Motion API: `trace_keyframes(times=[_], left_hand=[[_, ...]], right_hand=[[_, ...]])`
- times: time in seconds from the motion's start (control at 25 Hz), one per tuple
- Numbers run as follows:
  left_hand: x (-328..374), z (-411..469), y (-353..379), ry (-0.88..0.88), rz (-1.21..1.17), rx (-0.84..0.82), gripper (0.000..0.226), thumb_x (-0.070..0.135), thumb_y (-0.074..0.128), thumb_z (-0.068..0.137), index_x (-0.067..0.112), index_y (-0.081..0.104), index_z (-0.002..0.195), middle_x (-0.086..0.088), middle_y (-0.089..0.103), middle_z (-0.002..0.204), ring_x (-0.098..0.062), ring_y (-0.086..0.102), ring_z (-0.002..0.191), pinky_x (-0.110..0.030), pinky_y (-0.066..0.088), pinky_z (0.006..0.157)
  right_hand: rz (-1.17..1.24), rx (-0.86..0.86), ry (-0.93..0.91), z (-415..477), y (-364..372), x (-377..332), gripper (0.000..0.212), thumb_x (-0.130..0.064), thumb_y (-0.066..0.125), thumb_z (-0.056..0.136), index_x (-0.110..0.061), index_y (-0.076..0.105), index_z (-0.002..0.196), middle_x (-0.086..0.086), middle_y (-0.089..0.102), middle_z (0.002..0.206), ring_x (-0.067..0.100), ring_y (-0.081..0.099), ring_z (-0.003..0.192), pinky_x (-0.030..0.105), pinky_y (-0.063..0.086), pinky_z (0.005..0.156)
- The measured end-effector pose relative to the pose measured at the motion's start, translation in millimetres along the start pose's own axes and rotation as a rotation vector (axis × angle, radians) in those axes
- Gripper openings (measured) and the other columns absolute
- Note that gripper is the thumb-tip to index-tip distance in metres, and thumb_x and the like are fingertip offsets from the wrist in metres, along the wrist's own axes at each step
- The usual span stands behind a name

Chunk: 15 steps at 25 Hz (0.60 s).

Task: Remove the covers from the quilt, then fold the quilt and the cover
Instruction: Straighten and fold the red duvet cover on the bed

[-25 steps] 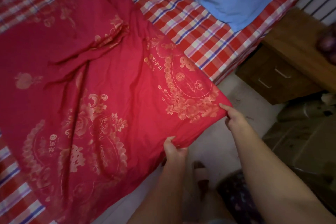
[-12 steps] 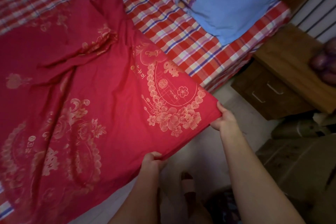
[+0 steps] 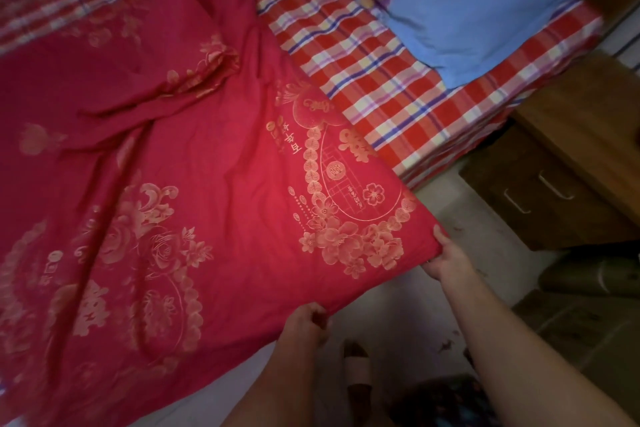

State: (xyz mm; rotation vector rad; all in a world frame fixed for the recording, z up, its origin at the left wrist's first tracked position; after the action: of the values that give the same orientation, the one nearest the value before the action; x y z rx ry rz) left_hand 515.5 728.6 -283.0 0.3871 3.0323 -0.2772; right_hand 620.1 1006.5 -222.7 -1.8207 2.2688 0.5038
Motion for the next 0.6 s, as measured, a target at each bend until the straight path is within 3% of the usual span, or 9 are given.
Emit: trace_keyframes(times=[0.08,0.12,0.16,0.2,0.24,0.28,0.32,0.44,0.6], left_hand=[[12.8,-3.2,-3.5,0.084,0.521,-0.045,0.029,0.004,0.05,0.087,0.011,0.044,0.06,-0.001,0.048,0.05,-0.015,0.053,0.047,-0.022,0.047,0.055],[25.5,-12.7,-13.7,0.188,0.809,-0.002,0.019,0.01,0.055,0.086,0.012,0.052,0.068,0.0,0.054,0.058,-0.015,0.059,0.059,-0.022,0.051,0.06],[46.3,-27.5,-29.4,0.31,1.003,0.067,0.006,0.013,0.058,0.085,0.01,0.06,0.079,-0.001,0.059,0.069,-0.017,0.061,0.07,-0.022,0.053,0.065],[76.4,-45.6,-46.4,0.49,1.034,0.138,0.011,0.014,0.058,0.084,0.007,0.064,0.091,-0.004,0.064,0.079,-0.02,0.063,0.078,-0.024,0.054,0.068],[110.0,-63.7,-66.0,0.671,0.954,0.232,0.019,0.012,0.056,0.085,0.004,0.066,0.099,-0.009,0.068,0.088,-0.023,0.065,0.084,-0.025,0.053,0.071],[143.9,-90.5,-94.2,0.844,0.801,0.344,0.021,0.01,0.054,0.086,0.002,0.067,0.101,-0.013,0.069,0.093,-0.027,0.066,0.089,-0.028,0.05,0.074],[175.4,-119.3,-135.2,0.988,0.62,0.453,0.021,0.007,0.053,0.086,0.003,0.066,0.101,-0.015,0.069,0.095,-0.029,0.065,0.092,-0.029,0.046,0.077],[236.0,-170.5,-251.4,1.202,0.297,0.677,0.026,0.006,0.061,0.08,0.003,0.06,0.106,-0.017,0.064,0.101,-0.033,0.059,0.098,-0.037,0.043,0.087],[275.1,-143.2,-371.3,1.003,0.28,0.794,0.07,0.031,0.075,0.076,-0.001,0.045,0.131,-0.025,0.05,0.128,-0.039,0.045,0.122,-0.04,0.033,0.105]], right_hand=[[-0.188,0.058,-0.059,19.9,-25.8,-1.2,0.052,-0.065,0.066,0.069,-0.016,0.056,0.082,0.014,0.071,0.067,0.002,0.066,0.059,0.018,0.053,0.058],[-0.283,0.065,-0.049,35.9,-39.8,3.0,0.073,-0.085,0.065,0.038,-0.022,0.056,0.073,0.008,0.071,0.067,-0.006,0.059,0.046,0.011,0.047,0.043],[-0.387,0.059,-0.062,38.5,-34.7,-0.2,0.082,-0.094,0.051,0.025,-0.023,0.054,0.067,0.008,0.07,0.077,-0.011,0.055,0.044,0.007,0.041,0.036],[-0.401,0.067,-0.134,34.4,-17.7,-7.1,0.071,-0.092,0.049,0.044,-0.024,0.05,0.064,0.007,0.07,0.086,-0.011,0.056,0.048,0.005,0.038,0.034],[-0.378,0.097,-0.202,14.7,3.3,-12.3,0.045,-0.069,0.052,0.076,-0.026,0.045,0.066,-0.002,0.071,0.084,-0.002,0.058,0.05,0.006,0.037,0.032],[-0.502,0.086,-0.405,-13.8,40.0,-22.5,0.025,-0.036,0.052,0.089,-0.028,0.042,0.068,-0.009,0.069,0.07,0.004,0.059,0.054,0.007,0.04,0.036],[-0.59,0.109,-0.618,-52.0,89.1,-29.7,0.022,-0.016,0.051,0.088,-0.029,0.043,0.071,-0.009,0.064,0.062,0.006,0.058,0.058,0.011,0.046,0.049],[-0.904,-0.227,-0.929,-113.5,241.8,34.4,0.021,-0.003,0.062,0.08,-0.018,0.056,0.094,0.007,0.057,0.092,0.018,0.057,0.074,0.017,0.043,0.075],[-1.527,-0.706,-1.056,-172.0,362.2,203.6,0.043,-0.005,0.071,0.077,-0.007,0.056,0.117,0.012,0.054,0.113,0.014,0.055,0.067,0.022,0.041,0.081]])
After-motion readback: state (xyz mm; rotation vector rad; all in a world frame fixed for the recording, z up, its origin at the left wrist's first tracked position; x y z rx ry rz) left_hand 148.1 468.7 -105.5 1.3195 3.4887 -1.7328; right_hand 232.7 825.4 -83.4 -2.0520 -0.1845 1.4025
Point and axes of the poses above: each hand's wrist, its own z-axis towards the middle knuckle, its own y-axis out of the palm, x = y × z, the point moved 10 cm from there along z, towards the middle knuckle
